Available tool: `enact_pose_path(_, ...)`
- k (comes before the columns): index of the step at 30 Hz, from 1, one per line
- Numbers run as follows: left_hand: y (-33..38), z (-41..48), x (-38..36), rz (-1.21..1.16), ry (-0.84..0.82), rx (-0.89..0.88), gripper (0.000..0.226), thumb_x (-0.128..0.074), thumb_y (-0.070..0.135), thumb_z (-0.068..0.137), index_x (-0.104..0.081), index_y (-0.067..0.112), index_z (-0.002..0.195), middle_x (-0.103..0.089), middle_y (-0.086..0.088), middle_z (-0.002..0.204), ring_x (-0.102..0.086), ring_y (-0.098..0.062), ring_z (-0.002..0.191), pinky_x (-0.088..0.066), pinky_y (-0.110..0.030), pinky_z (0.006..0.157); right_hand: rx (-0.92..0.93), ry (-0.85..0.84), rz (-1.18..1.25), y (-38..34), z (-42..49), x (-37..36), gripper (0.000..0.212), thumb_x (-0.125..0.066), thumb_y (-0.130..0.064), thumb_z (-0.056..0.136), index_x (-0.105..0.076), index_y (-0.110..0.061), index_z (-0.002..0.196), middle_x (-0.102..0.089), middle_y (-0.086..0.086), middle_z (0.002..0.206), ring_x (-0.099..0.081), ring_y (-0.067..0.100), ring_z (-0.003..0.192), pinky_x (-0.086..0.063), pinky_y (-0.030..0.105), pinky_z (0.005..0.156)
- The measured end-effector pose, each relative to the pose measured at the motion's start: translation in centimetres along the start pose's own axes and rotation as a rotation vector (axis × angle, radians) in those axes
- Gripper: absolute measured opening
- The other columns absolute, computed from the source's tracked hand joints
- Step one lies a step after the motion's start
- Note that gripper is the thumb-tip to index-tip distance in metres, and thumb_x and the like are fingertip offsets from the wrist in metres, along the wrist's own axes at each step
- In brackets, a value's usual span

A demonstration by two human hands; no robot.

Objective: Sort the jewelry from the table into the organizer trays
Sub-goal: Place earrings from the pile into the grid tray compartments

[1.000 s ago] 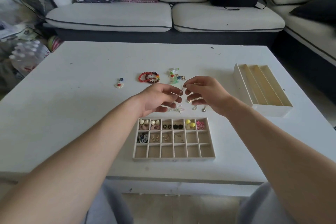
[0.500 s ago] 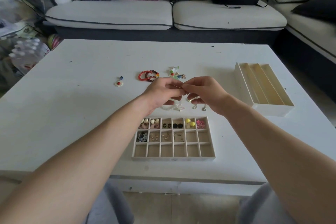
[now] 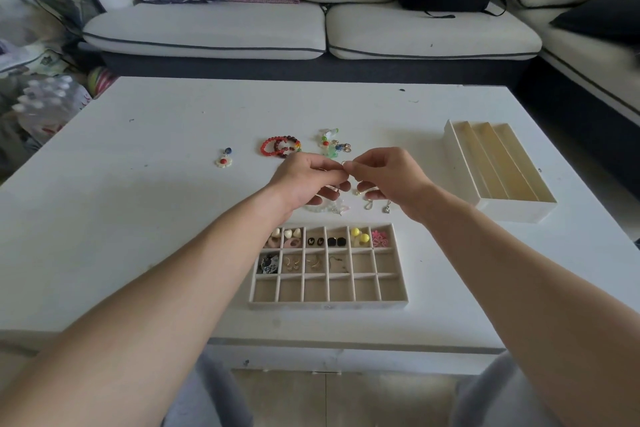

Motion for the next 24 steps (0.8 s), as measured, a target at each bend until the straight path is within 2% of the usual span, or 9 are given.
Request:
enact_pose_path(2, -0.1, 0.0, 0.2, -0.05, 0.025, 0.007, 0.015, -0.073, 0.029, 0.091, -0.075, 0.02, 0.104, -0.079, 0.004, 0.091, -0.07, -0.007, 0.072, -0.048, -0.023, 0.064, -0.059, -0.066, 0.032, 0.5, -0.1, -0.4, 0.025, -0.067, -0.036, 0.096, -0.073, -0.013, 0.101, -0.073, 0.009, 0.092, -0.066, 0.015, 0.076, -0.055, 0.037, 0.075)
enact_pose_path(5, -0.5, 0.2, 0.5, -0.132, 0.058, 0.041, 0.015, -0.076, 0.029, 0.09, -0.076, 0.021, 0.102, -0.079, 0.002, 0.092, -0.071, -0.01, 0.074, -0.048, -0.024, 0.063, -0.102, -0.232, 0.094, 0.8, -0.6, -1.8, 0.018, -0.062, -0.024, 0.098, -0.072, -0.017, 0.111, -0.075, 0.008, 0.109, -0.067, 0.018, 0.089, -0.054, 0.038, 0.082)
enact_pose_path(7, -0.7, 0.2, 0.3, -0.201, 0.051, 0.068, 0.011, -0.075, 0.023, 0.091, -0.076, 0.019, 0.101, -0.078, -0.001, 0.091, -0.07, -0.013, 0.074, -0.047, -0.024, 0.061, -0.093, -0.298, 0.081, 0.9, -0.7, -2.6, 0.017, -0.065, -0.017, 0.095, -0.072, -0.018, 0.111, -0.074, 0.007, 0.112, -0.067, 0.018, 0.093, -0.054, 0.036, 0.082)
enact_pose_path(9, -0.8, 0.1, -0.1, -0.293, 0.026, 0.098, 0.009, -0.074, 0.018, 0.091, -0.075, 0.014, 0.1, -0.078, -0.004, 0.091, -0.068, -0.013, 0.07, -0.047, -0.022, 0.058, -0.087, -0.316, 0.049, 1.0, -0.7, -3.0, 0.017, -0.069, -0.015, 0.092, -0.072, -0.015, 0.109, -0.073, 0.009, 0.105, -0.066, 0.017, 0.091, -0.051, 0.032, 0.076)
enact_pose_path(12, -0.9, 0.0, -0.2, -0.348, 0.023, 0.131, 0.006, -0.073, 0.016, 0.091, -0.073, 0.015, 0.097, -0.077, -0.006, 0.091, -0.069, -0.015, 0.071, -0.049, -0.021, 0.056, -0.08, -0.301, -0.011, 1.2, -0.5, -3.0, 0.008, -0.069, -0.013, 0.093, -0.072, -0.014, 0.101, -0.074, 0.0, 0.088, -0.063, 0.015, 0.083, -0.045, 0.028, 0.067)
enact_pose_path(17, -1.4, 0.1, 0.3, -0.324, 0.051, 0.142, 0.005, -0.073, 0.016, 0.091, -0.072, 0.016, 0.096, -0.079, -0.007, 0.096, -0.074, -0.017, 0.081, -0.054, -0.022, 0.057, -0.075, -0.305, -0.102, 1.5, -0.5, -2.5, 0.01, -0.069, -0.017, 0.095, -0.075, -0.012, 0.101, -0.074, 0.001, 0.085, -0.058, 0.011, 0.066, -0.042, 0.026, 0.061)
enact_pose_path(21, -1.7, -0.1, 0.3, -0.256, 0.039, 0.148, 0.005, -0.073, 0.014, 0.091, -0.072, 0.014, 0.095, -0.078, -0.004, 0.086, -0.074, -0.018, 0.075, -0.058, -0.026, 0.065, -0.095, -0.316, -0.149, 1.8, -0.9, -2.5, 0.008, -0.073, -0.018, 0.092, -0.074, -0.014, 0.098, -0.076, 0.002, 0.083, -0.058, 0.011, 0.064, -0.042, 0.025, 0.06)
enact_pose_path(24, -2.3, -0.3, 0.2, -0.191, 0.024, 0.156, 0.006, -0.074, 0.012, 0.09, -0.072, 0.012, 0.096, -0.078, -0.006, 0.087, -0.076, -0.02, 0.075, -0.059, -0.028, 0.068, -0.095, -0.343, -0.184, 2.2, -1.2, -2.6, 0.01, -0.076, -0.018, 0.089, -0.077, -0.009, 0.094, -0.076, 0.003, 0.082, -0.056, 0.01, 0.063, -0.044, 0.023, 0.058)
Point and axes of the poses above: each hand's wrist, its own z-axis towards the middle knuckle, its own x-axis out of the back of the hand, y = z × x, the point moved 9 cm from there along z, towards the middle knuckle
